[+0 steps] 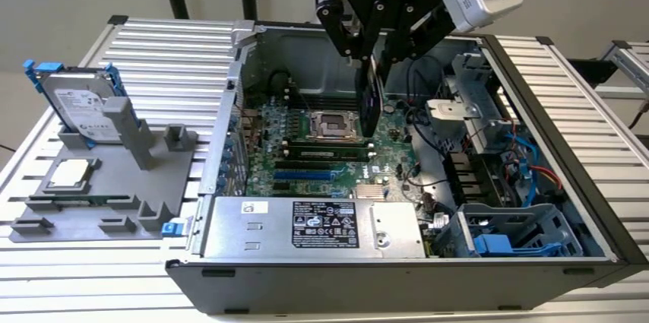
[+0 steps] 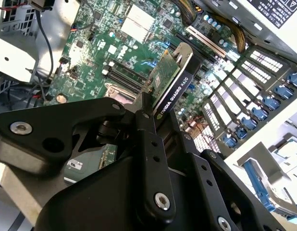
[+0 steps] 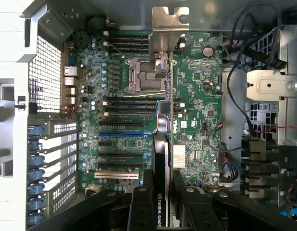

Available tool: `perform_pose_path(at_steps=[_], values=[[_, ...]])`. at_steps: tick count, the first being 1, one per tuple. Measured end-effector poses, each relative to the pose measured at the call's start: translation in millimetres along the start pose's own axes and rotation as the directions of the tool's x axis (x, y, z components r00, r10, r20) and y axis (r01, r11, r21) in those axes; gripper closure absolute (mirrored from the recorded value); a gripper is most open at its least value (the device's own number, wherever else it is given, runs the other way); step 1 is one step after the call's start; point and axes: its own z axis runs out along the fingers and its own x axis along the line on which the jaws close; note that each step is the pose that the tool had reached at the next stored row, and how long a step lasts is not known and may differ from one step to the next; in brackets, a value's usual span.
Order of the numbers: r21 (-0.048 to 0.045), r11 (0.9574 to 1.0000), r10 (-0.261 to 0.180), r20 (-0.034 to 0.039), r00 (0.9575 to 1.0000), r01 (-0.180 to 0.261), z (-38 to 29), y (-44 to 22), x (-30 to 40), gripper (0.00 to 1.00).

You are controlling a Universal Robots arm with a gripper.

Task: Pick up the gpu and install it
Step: 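Insert the gpu into the slot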

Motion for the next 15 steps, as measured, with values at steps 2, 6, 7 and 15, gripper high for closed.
perform_pose_path(at_steps=[2, 6, 7, 15], values=[[0.0000, 1.0000, 0.000, -0.0001, 1.0000, 0.000, 0.0, 0.0, -0.1, 1.00], [0.0000, 1.0000, 0.000, 0.0000, 1.0000, 0.000, 0.0, 0.0, -0.2, 1.00], [-0.0001, 1.0000, 0.000, 0.0000, 1.0000, 0.000, 0.0, 0.0, -0.2, 1.00], [0.0000, 1.0000, 0.000, -0.0001, 1.0000, 0.000, 0.0, 0.0, -0.5, 1.00]])
